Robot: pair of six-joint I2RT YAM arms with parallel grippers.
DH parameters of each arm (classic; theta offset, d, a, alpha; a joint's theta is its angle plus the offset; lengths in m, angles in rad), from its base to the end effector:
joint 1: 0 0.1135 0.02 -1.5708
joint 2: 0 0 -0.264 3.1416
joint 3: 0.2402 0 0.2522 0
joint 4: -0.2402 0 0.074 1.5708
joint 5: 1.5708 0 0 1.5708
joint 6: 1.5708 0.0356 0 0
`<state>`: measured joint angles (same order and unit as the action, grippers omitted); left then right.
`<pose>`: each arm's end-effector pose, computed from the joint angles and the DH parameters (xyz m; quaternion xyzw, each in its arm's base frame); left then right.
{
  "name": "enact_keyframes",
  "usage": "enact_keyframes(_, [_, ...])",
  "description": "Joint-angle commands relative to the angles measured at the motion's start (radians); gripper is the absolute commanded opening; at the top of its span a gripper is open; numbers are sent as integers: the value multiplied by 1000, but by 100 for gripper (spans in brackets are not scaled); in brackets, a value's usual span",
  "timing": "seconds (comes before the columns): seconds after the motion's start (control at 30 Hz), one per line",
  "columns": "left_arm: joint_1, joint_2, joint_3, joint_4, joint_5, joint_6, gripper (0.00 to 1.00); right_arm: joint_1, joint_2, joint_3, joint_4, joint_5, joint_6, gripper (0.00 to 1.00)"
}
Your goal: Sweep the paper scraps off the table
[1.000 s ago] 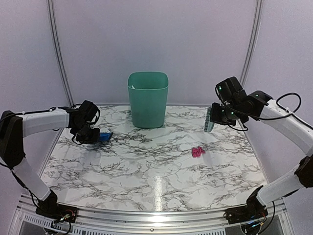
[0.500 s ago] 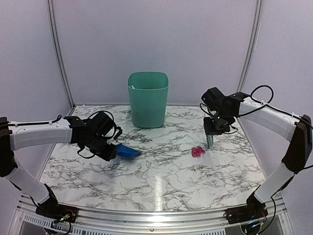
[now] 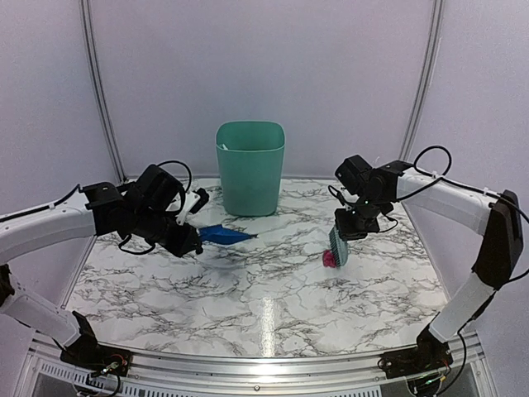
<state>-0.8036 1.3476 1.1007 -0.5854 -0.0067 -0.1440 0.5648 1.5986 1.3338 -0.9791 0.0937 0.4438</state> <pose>0.1998 -0.2068 0.2882 0.3009 0.8827 -0.1619 0.3226 0.2675 0.1656 0.2675 -0.0520 0.9842 0.0381 0.1646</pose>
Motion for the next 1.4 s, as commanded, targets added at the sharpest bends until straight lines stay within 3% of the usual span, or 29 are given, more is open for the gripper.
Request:
enact_keyframes(0.0, [2, -91, -1, -87, -141, -9, 0, 24, 36, 8, 37, -52, -22, 0])
enact_keyframes(0.3, [72, -190, -96, -246, -357, -122, 0, 78, 103, 55, 85, -123, -16, 0])
enact_keyframes(0.47, [163, -183, -85, -274, -360, -168, 0, 112, 149, 108, 70, -130, -17, 0])
enact_keyframes(0.63, [175, -143, -75, -299, -324, -163, 0, 124, 147, 112, 68, -132, -10, 0])
enact_keyframes(0.8, [173, -88, -50, -290, -289, -54, 0, 124, 130, 88, 78, -137, -6, 0])
enact_keyframes(1.07, [173, 10, 17, -289, -351, 187, 0, 129, 119, 81, 85, -161, -5, 0])
enact_keyframes(1.37, [186, -49, -93, -227, -323, 473, 0, 131, 92, 58, 88, -168, -4, 0])
